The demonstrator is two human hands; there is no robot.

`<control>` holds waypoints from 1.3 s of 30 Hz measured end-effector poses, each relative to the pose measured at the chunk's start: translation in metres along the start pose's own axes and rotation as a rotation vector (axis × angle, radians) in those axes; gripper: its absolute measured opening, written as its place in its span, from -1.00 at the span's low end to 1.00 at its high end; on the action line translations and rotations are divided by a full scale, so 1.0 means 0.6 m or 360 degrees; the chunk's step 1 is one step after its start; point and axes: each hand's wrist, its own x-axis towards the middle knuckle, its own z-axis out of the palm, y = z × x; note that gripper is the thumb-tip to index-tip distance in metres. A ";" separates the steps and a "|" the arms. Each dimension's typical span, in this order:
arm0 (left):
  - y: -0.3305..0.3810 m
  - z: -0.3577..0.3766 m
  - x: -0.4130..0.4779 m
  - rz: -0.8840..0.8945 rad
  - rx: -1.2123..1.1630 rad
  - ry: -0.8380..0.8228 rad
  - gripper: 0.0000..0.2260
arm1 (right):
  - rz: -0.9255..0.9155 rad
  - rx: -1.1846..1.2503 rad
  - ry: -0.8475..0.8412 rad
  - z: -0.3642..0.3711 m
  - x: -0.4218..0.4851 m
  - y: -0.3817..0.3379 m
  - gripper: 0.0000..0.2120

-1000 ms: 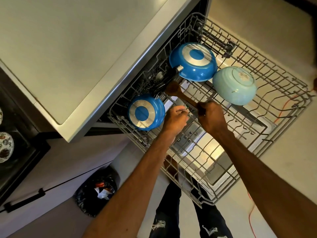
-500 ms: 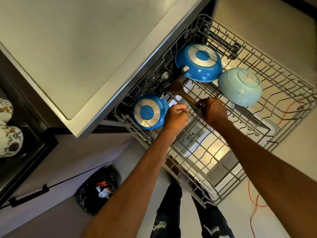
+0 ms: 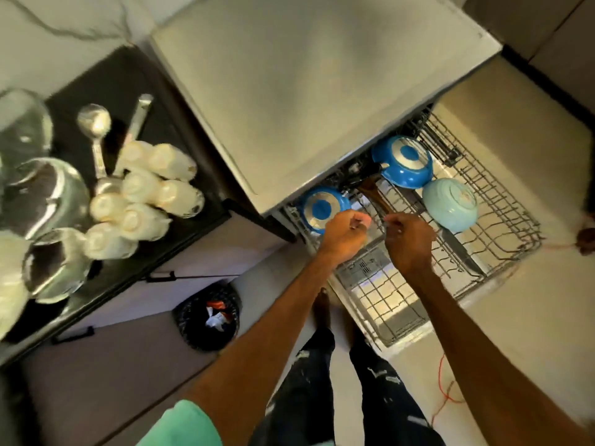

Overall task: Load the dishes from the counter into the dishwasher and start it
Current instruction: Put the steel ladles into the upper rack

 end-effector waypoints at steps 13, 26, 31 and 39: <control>0.017 -0.358 -0.229 0.0398 0.0063 0.0496 -0.86 | -0.0459 0.0398 0.0020 0.012 -0.160 -0.430 -0.88; -0.142 -0.740 -0.225 0.0434 0.0160 0.0912 -0.86 | -0.0716 0.0313 -0.0225 0.246 -0.174 -0.752 -0.88; -0.161 -0.800 -0.184 0.0321 0.0136 0.0975 -0.84 | -0.0850 0.0211 -0.0276 0.274 -0.114 -0.817 -0.87; -0.149 -0.873 -0.098 0.0103 0.0331 0.0945 -0.88 | -0.1139 -0.0209 -0.0587 0.348 0.072 -0.898 -0.78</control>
